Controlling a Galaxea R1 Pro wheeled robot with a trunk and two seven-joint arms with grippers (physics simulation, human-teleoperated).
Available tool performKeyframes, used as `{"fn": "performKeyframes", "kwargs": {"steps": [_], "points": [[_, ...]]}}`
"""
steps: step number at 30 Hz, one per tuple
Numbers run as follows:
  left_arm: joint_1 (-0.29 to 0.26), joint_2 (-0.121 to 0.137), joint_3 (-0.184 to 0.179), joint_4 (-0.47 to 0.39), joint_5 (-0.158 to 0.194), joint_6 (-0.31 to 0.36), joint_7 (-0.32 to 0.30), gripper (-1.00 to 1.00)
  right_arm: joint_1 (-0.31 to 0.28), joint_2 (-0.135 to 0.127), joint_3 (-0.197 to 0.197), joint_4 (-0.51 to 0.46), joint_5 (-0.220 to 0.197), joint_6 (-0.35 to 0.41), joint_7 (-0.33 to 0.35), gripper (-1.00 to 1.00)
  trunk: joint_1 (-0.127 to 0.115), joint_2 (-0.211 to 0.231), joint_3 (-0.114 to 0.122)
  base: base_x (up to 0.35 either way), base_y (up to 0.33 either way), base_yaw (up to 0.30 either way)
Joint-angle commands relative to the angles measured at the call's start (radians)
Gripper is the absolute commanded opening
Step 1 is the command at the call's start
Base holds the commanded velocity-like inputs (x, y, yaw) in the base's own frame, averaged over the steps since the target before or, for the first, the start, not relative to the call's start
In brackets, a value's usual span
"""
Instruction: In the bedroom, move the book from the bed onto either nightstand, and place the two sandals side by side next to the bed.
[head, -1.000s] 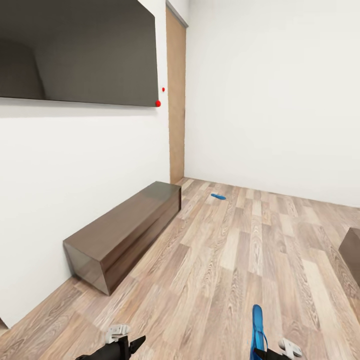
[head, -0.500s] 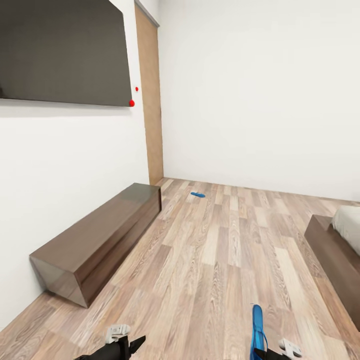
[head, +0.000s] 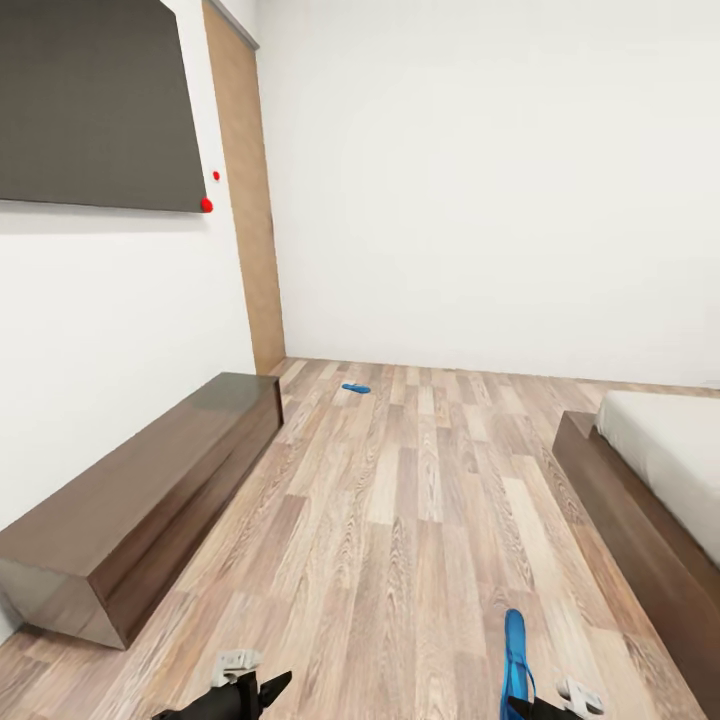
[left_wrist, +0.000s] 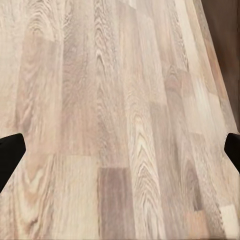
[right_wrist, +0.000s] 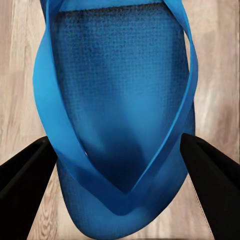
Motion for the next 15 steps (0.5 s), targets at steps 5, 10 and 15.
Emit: {"fn": "performKeyframes", "kwargs": {"steps": [5,10,15], "points": [[0.0,0.0,0.0,-0.001,0.01,0.01,-0.004,1.0,-0.001,0.0,-0.009,0.0,-0.002,0.008,0.004,-1.0,0.0,0.0,-0.001,0.0,0.0,-0.292],[0.0,0.0,0.0,-0.001,0.01,0.01,-0.004,1.0,-0.001,0.0,-0.008,0.0,-0.002,0.009,0.004,-1.0,0.0,0.0,-0.001,0.0,0.0,-0.292],[0.0,0.0,0.001,-0.001,0.01,0.01,-0.004,1.0,-0.001,0.0,-0.009,0.0,-0.002,0.009,0.004,-1.0,0.0,0.0,-0.001,0.0,0.0,-0.286]]}}
